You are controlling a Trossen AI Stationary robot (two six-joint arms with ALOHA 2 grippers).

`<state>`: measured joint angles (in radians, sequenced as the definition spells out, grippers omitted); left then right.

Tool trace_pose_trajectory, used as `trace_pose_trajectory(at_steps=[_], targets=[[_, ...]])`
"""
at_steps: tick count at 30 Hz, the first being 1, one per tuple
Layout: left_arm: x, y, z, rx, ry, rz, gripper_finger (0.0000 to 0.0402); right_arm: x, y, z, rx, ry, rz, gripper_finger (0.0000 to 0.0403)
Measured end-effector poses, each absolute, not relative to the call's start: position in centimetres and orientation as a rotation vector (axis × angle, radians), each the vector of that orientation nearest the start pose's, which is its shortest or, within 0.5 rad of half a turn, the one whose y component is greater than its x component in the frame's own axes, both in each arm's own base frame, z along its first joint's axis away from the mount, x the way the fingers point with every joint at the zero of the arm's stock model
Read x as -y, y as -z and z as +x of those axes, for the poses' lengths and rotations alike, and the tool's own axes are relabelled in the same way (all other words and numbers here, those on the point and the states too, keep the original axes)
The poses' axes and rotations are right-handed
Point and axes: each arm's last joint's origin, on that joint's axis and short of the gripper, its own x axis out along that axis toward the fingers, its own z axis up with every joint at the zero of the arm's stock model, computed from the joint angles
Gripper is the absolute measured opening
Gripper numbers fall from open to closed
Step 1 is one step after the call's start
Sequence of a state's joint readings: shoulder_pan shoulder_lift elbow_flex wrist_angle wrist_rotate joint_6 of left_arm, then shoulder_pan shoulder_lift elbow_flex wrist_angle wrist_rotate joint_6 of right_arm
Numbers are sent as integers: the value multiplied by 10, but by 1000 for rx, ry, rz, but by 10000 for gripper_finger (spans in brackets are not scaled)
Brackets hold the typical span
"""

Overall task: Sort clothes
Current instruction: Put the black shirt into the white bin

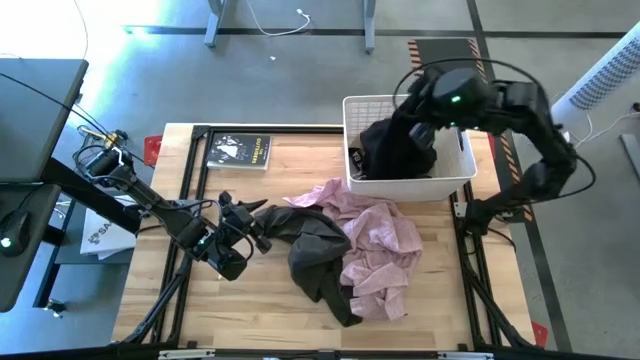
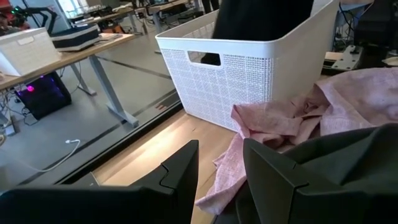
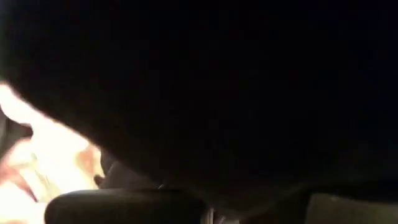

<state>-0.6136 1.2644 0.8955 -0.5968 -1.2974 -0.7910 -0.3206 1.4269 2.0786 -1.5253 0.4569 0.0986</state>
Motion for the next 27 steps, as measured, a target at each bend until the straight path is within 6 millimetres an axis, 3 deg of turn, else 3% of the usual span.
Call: trace_pose_trajectory(at_steps=[6, 11, 16, 22, 27], targets=[[112, -261, 207, -279, -771, 55, 125, 76, -474, 190, -908, 746, 60, 21], [112, -260, 207, -280, -769, 55, 125, 87, -426, 189, -969, 726, 88, 21], [112, -260, 207, -279, -769, 53, 125, 119, -373, 197, -857, 708, 165, 21], [112, -261, 207, -278, -771, 54, 125, 164, -322, 215, -666, 552, 324, 21], [111, -261, 208, -274, -778, 51, 125, 182, -283, 218, -812, 577, 395, 21]])
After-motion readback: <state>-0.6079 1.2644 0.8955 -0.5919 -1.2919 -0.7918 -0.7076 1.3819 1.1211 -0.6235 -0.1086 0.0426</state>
